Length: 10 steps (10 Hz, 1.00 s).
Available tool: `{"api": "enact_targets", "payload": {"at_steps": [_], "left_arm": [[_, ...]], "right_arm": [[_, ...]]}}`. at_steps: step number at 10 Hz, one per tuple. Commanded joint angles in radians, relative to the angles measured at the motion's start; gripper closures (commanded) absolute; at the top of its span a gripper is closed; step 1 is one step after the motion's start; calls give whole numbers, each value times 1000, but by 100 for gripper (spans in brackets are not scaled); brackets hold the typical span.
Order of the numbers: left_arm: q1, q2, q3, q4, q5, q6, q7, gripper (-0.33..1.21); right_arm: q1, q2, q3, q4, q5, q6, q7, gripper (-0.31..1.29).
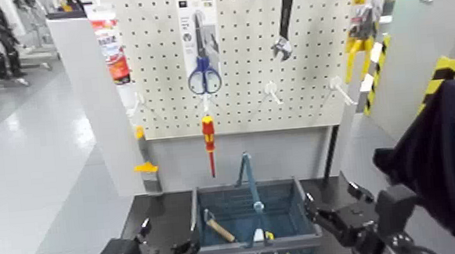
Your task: Put the yellow roller into the crate.
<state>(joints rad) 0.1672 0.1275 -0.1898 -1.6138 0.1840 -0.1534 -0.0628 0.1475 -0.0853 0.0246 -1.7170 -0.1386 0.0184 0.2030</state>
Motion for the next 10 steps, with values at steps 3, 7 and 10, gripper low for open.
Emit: {"api": "enact_targets", "payload": {"at_steps": [3, 7, 10], "left_arm": [[-2, 3, 0, 0, 0, 0, -5, 11], [-2, 8, -4, -8, 0, 6, -8, 11], [-2, 11, -2, -12, 0, 11, -8, 11]], "right_arm": [[129, 44, -6, -41, 43, -92, -50, 8], [221, 70, -6, -82, 77, -135, -85, 8], [270, 68, 0, -102, 83, -130, -94, 8]]}}
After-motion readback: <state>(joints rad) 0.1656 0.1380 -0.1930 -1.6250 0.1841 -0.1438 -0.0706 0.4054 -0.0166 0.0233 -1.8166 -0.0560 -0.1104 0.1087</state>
